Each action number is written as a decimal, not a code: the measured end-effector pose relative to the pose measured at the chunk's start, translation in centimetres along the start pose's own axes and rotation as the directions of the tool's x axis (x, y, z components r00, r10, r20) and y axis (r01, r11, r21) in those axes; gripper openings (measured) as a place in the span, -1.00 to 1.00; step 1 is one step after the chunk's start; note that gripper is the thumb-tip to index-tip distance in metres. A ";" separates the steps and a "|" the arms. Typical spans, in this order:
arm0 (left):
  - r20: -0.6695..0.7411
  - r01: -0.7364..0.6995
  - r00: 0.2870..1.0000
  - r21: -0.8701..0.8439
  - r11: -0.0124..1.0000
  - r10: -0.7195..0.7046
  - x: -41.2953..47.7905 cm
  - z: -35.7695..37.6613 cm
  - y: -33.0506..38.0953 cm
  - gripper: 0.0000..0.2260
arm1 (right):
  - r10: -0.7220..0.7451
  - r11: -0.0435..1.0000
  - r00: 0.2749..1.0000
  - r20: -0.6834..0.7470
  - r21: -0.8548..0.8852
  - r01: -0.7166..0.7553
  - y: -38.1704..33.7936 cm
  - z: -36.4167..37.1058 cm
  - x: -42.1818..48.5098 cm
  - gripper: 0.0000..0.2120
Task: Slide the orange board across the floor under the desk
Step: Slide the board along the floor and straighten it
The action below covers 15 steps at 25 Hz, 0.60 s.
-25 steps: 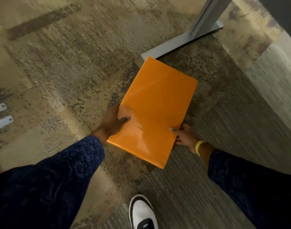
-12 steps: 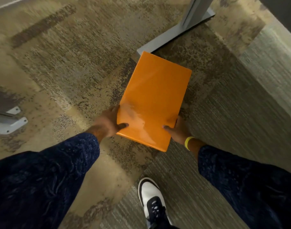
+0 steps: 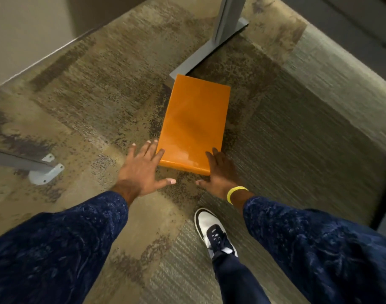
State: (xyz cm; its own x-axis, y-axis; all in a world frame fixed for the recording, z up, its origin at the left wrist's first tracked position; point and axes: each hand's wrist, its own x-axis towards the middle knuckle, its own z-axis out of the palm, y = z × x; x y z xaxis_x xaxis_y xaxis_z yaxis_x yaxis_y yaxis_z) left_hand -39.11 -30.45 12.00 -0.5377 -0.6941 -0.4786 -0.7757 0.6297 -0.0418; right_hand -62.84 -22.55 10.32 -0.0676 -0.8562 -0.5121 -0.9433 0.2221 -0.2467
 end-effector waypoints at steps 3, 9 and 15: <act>-0.019 -0.012 1.000 0.037 0.999 0.012 -2.7 0.0 0.6 0.00 | 0.049 0.999 0.999 -0.005 0.022 -0.049 -0.6 0.1 -2.9 -0.05; -0.087 0.050 0.995 -0.019 0.999 -0.052 -0.6 -0.9 0.8 0.00 | 0.075 0.997 0.997 -0.006 0.020 -0.075 0.5 0.0 -1.8 -0.03; -0.069 0.158 0.983 -0.147 0.976 -0.169 3.7 -3.8 1.5 -0.01 | 0.046 0.999 0.999 0.027 0.004 -0.046 3.1 -3.0 3.3 -0.02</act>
State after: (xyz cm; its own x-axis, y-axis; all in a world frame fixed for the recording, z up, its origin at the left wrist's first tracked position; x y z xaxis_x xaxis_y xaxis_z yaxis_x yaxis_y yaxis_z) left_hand -43.49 -33.43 13.45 -0.4199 -0.8131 -0.4032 -0.8910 0.4538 0.0128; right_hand -66.99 -26.08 10.31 -0.1022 -0.8321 -0.5451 -0.9377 0.2635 -0.2264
